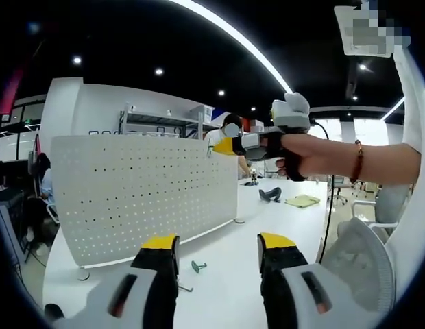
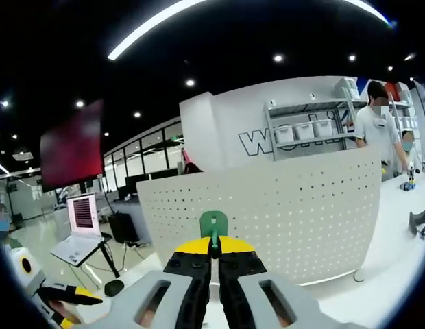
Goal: Insert the hook assembly into the mounting plate slot until the hook locks in place.
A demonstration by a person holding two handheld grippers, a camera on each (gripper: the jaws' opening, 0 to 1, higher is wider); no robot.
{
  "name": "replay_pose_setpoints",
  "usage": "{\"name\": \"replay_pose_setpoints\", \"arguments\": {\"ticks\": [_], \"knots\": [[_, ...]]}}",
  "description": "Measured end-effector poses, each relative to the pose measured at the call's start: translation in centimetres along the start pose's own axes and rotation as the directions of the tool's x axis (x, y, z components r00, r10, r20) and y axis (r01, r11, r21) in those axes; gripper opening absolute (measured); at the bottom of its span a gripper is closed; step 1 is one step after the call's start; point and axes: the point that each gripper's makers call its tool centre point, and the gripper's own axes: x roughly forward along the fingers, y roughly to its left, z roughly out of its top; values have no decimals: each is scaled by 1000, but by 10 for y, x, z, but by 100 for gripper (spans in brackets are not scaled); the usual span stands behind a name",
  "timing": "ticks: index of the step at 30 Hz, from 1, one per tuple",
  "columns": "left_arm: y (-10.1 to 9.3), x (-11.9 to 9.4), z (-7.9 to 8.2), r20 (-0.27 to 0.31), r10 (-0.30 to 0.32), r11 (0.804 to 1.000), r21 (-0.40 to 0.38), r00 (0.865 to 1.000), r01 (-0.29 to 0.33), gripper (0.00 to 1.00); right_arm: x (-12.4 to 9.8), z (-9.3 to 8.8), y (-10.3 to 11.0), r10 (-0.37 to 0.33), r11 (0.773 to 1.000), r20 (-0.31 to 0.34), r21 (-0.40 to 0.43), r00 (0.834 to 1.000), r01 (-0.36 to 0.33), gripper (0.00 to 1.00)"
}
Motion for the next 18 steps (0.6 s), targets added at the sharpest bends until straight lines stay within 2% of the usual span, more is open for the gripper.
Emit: {"name": "replay_pose_setpoints", "arguments": {"ticks": [18], "knots": [[10,-10,-4,-17,0,1000,-1,1000,0,51,26,-1,-16,-65,997,-18,-34,998,64,1]]}}
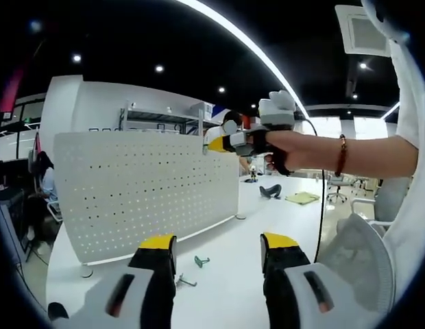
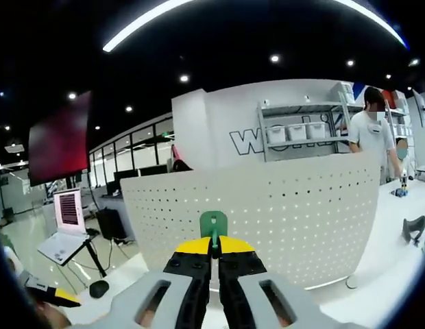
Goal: Insert the hook assembly into the mounting plate slot until the hook locks in place.
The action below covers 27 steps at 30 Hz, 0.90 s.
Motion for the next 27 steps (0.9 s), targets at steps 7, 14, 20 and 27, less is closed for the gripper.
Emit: {"name": "replay_pose_setpoints", "arguments": {"ticks": [7,14,20,27], "knots": [[1,2,-3,-15,-13,1000,-2,1000,13,51,7,4,-5,-30,999,7,-20,1000,30,1],[0,6,-5,-19,-26,1000,-8,999,26,52,16,10,-10,-30,999,10,-45,1000,30,1],[-1,7,-5,-22,-33,999,-1,999,33,56,24,10,-17,-43,998,6,-38,999,44,1],[1,6,-7,-29,-27,1000,-9,999,27,56,32,10,-21,-43,997,-1,-57,999,43,1]]}}
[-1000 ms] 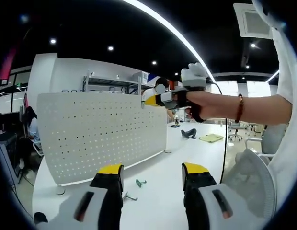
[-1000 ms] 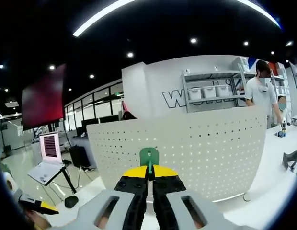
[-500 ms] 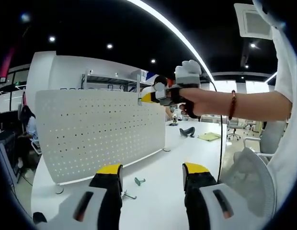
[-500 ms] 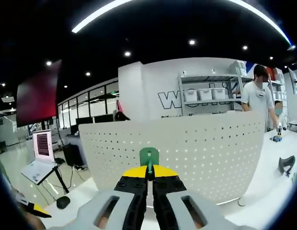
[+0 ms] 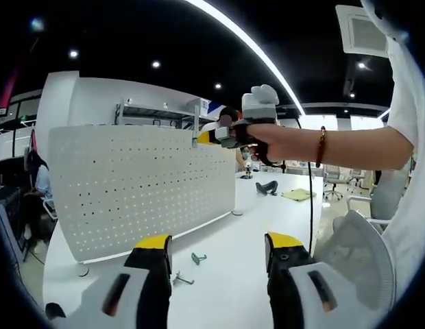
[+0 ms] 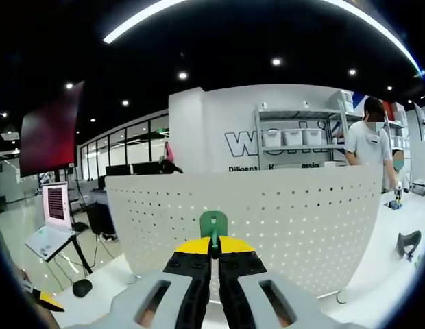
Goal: Insert the hook assembly into the mounting plate slot until the hook locks in place.
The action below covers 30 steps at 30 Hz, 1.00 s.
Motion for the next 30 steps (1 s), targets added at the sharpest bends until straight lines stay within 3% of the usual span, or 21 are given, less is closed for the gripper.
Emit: {"name": "replay_pose_setpoints", "arguments": {"ticks": [30], "knots": [[4,-3,-3,-15,14,1000,0,1000,-14,56,30,6,-32,-45,999,-26,-15,999,45,1]]}}
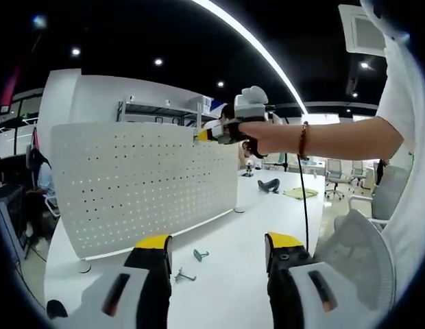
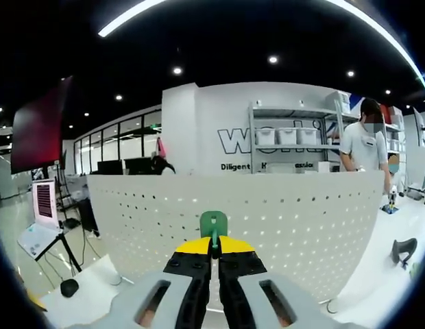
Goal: Insert the hook assembly into the mounting plate slot until the hook locks in place.
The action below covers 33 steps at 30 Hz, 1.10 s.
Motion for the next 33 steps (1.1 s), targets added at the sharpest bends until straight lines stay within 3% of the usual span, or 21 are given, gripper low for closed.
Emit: {"name": "replay_pose_setpoints", "arguments": {"ticks": [23,33], "knots": [[8,-3,-3,-5,23,1000,-10,1000,-23,56,31,2,-8,-11,1000,-13,-14,1000,11,1],[10,-3,-4,-11,29,999,-15,1000,-29,56,39,3,-22,-29,1000,-23,-14,999,28,1]]}}
